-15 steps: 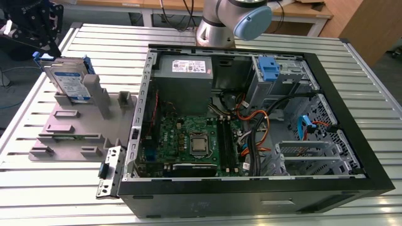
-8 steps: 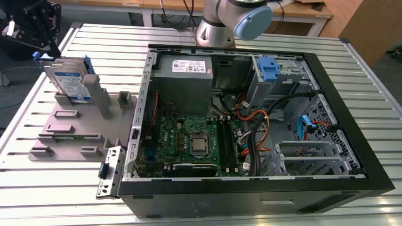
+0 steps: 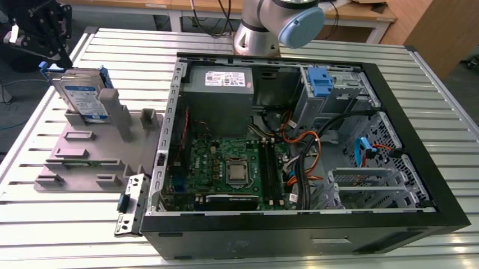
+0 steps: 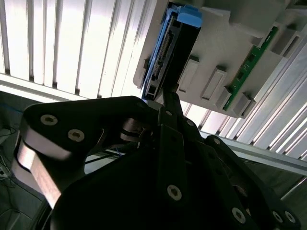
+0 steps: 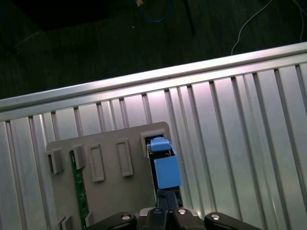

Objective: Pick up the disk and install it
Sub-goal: 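Pick up the disk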

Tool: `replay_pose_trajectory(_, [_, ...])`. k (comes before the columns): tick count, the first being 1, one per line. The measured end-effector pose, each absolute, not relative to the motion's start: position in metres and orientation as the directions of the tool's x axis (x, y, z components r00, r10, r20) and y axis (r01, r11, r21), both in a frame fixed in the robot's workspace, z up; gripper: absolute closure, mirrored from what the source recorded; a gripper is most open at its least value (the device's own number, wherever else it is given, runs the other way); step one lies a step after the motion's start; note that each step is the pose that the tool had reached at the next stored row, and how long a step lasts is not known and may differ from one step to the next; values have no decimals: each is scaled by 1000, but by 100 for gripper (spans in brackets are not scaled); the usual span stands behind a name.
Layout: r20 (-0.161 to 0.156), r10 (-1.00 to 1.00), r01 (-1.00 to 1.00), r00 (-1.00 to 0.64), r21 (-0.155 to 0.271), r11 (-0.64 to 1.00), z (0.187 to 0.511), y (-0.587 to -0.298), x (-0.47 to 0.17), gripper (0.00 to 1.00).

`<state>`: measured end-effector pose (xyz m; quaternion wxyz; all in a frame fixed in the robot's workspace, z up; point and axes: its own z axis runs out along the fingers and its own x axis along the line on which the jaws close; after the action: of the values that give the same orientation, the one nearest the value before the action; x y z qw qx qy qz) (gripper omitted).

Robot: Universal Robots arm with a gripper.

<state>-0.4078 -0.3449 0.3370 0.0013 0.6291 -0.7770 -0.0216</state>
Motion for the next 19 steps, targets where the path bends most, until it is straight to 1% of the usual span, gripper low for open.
replay_pose_trajectory(10, [-26, -985, -984, -173, 35, 172, 336, -345, -395, 89])
replay_pose_trajectory(19, [-27, -994, -993, -110, 36, 109, 334, -345, -395, 89])
